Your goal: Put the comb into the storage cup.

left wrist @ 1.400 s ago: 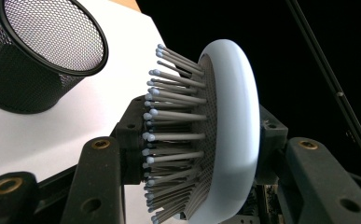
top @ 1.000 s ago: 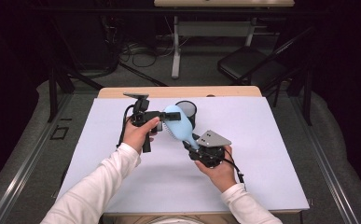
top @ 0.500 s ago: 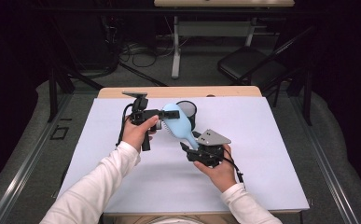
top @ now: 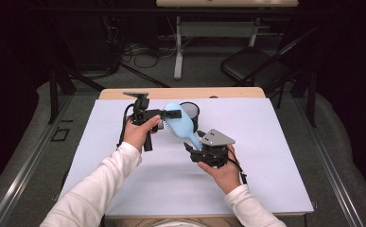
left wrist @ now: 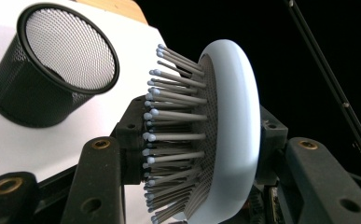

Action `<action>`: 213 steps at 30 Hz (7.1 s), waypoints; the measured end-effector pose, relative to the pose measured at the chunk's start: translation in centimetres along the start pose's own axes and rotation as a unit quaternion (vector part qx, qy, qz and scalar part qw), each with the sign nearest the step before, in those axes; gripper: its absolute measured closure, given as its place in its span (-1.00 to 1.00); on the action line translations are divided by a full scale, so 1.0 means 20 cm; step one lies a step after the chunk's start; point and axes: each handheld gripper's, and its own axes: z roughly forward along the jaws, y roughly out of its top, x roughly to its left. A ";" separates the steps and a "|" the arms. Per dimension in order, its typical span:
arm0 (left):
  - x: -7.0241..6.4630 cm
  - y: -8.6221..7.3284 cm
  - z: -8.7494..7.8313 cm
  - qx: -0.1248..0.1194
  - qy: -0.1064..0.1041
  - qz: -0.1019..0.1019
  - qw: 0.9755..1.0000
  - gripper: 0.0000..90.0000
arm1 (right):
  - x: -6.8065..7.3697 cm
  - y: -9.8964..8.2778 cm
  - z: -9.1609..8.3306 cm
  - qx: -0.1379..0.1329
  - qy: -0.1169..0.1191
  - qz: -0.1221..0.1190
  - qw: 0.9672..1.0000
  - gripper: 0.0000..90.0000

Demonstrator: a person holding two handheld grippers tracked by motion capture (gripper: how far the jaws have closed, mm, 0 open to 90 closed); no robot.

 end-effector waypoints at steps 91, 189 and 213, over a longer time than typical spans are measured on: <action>-0.03 0.10 -0.04 -0.038 0.009 0.027 0.999 0.12 | -0.02 0.10 -0.07 -0.015 -0.016 0.027 0.999 -1.00; -0.12 0.23 -0.22 -0.157 0.065 0.139 0.976 0.12 | -0.04 0.08 -0.07 -0.006 -0.014 0.031 0.999 -1.00; -0.14 0.26 -0.23 -0.172 0.089 0.165 0.967 0.12 | -0.04 0.08 -0.06 -0.005 -0.013 0.033 0.999 -1.00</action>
